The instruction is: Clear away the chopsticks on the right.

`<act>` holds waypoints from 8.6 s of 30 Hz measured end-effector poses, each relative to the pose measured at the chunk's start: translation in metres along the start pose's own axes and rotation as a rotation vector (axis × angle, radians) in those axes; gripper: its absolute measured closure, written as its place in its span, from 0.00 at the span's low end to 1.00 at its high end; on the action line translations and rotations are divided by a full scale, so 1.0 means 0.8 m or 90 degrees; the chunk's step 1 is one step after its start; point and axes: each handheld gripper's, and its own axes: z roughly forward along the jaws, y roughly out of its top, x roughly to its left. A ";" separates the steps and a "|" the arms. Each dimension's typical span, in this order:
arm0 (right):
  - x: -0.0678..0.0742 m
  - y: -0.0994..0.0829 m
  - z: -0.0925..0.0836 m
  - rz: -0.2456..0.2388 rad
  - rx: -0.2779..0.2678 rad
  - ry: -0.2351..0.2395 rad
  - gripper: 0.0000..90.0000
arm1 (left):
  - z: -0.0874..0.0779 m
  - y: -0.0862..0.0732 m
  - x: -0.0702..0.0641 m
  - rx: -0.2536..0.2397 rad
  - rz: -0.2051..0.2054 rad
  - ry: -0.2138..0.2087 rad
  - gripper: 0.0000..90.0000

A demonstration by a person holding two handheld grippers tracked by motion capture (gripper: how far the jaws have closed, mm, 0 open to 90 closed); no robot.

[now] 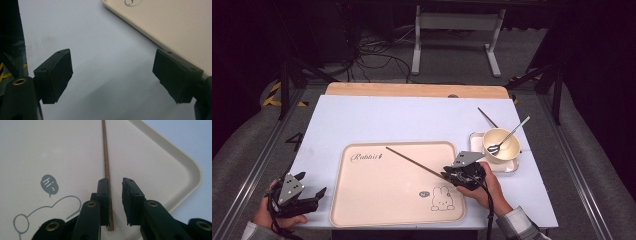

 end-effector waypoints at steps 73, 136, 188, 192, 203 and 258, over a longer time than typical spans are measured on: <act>-0.108 -0.085 -0.220 0.224 -0.175 -0.299 0.64 | -0.001 0.001 0.004 -0.004 0.018 -0.017 0.15; -0.210 -0.142 -0.118 0.264 0.017 -0.274 0.93 | 0.007 0.002 -0.002 0.017 0.029 -0.009 0.17; -0.162 -0.091 -0.217 0.212 -0.190 -0.323 0.93 | 0.004 0.003 0.000 -0.002 0.017 -0.008 0.17; -0.147 -0.084 -0.214 0.194 -0.200 -0.298 0.94 | 0.002 0.003 0.001 -0.002 0.016 -0.004 0.17; -0.103 -0.055 -0.204 0.123 -0.222 -0.223 0.94 | 0.001 0.003 0.001 -0.006 0.016 -0.001 0.17; -0.014 -0.016 -0.003 0.023 0.040 0.001 0.89 | 0.000 0.002 0.003 0.004 0.021 -0.016 0.16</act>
